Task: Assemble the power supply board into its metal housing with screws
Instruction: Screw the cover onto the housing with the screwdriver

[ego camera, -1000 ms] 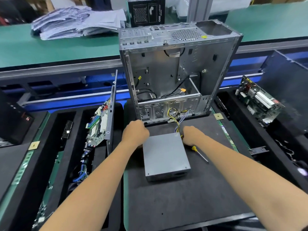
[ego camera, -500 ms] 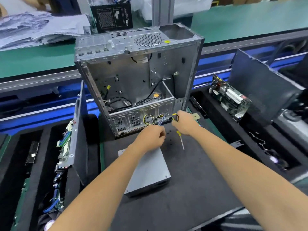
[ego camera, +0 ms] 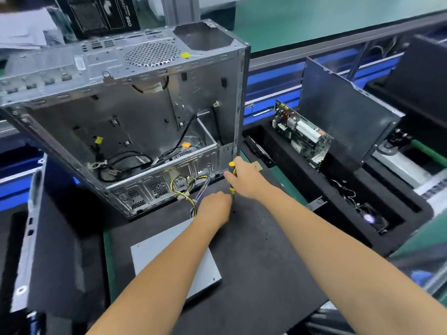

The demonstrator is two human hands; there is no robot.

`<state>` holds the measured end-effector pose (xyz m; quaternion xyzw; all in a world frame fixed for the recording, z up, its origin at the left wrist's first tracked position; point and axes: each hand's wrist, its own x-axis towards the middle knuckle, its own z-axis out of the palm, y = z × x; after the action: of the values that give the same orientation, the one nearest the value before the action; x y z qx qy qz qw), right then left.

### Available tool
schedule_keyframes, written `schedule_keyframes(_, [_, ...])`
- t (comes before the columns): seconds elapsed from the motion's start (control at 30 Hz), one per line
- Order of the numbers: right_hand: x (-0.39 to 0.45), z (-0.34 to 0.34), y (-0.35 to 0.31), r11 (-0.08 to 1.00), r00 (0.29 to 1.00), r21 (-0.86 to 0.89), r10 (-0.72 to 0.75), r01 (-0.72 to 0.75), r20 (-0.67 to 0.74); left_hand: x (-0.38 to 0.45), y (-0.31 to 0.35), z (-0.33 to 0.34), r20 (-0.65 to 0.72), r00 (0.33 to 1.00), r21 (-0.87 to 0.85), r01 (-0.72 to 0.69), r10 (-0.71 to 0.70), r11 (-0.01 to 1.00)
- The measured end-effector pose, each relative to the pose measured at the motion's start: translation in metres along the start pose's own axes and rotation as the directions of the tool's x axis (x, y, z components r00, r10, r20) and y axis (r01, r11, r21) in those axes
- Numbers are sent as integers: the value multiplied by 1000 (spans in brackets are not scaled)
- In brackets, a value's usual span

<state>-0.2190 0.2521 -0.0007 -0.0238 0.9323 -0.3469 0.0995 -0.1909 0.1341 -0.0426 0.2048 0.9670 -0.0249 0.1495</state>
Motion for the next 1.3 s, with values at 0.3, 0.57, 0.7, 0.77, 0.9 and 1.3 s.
schedule_keyframes(0.3, [7,2,1,999,998,-34,-33,35,61,8,-2,14,73,992,-253,114,-99,961])
schedule_keyframes(0.57, [4,-2,-14,999,997,-29,-41,43,64,-7,-4,-11,111,983,-476,181,-145,861])
schedule_keyframes(0.7, [-3,-12,-37,998,998,29,-54,54,24,-19,-17,-37,-14,971,-641,175,-238,747])
schedule_keyframes(0.77, [-7,-16,-54,994,996,52,-92,92,-8,-31,-27,-43,-81,953,-733,143,-293,665])
schedule_keyframes(0.9, [-15,-15,-90,976,977,77,-197,203,-76,-63,-49,-42,-98,873,-916,108,-477,387])
schedule_keyframes(1.3, [-43,34,-170,909,923,158,-383,385,-46,-158,-104,-10,-101,745,-990,-10,-660,140])
